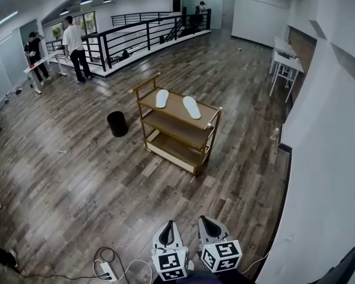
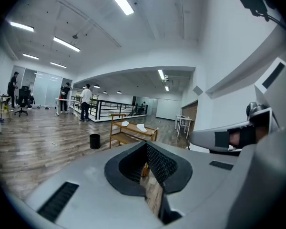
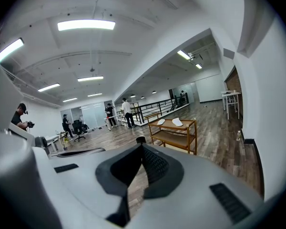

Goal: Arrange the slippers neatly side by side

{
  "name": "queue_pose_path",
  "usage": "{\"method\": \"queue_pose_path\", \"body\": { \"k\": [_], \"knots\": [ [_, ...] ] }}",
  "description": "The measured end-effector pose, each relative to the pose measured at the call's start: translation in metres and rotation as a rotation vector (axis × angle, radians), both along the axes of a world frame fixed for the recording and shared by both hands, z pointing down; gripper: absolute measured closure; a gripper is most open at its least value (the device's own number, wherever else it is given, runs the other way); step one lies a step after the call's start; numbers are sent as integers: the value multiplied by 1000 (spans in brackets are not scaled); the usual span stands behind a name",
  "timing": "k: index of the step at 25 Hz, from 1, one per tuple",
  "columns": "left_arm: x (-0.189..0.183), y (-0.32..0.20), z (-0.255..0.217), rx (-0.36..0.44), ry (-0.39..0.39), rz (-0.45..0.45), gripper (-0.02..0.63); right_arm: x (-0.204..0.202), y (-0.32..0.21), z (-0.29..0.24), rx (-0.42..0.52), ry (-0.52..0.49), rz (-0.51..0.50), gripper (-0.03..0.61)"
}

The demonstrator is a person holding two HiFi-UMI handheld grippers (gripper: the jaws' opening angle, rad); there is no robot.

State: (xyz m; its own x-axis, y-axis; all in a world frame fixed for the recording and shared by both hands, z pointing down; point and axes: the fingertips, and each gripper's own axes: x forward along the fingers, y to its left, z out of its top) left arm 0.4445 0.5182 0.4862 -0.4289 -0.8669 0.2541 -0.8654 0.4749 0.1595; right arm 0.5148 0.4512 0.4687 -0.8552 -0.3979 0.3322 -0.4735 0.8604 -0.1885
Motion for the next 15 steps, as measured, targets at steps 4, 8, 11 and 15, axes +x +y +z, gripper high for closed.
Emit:
{"method": "queue_pose_path", "body": {
  "k": [4, 8, 11, 15],
  "knots": [
    [-6, -8, -7, -2, -14, -19, 614, -6, -11, 0, -1, -1, -12, 580],
    [-9, -19, 0, -16, -10, -5, 614, -11, -22, 1, -11, -11, -5, 580],
    [-14, -32, -1, -17, -17, 10, 614, -17, -32, 3, -17, -11, 4, 580],
    [-27, -47, 1, -20, -19, 30, 614, -30, -46, 3, -18, -12, 16, 580]
  ]
}}
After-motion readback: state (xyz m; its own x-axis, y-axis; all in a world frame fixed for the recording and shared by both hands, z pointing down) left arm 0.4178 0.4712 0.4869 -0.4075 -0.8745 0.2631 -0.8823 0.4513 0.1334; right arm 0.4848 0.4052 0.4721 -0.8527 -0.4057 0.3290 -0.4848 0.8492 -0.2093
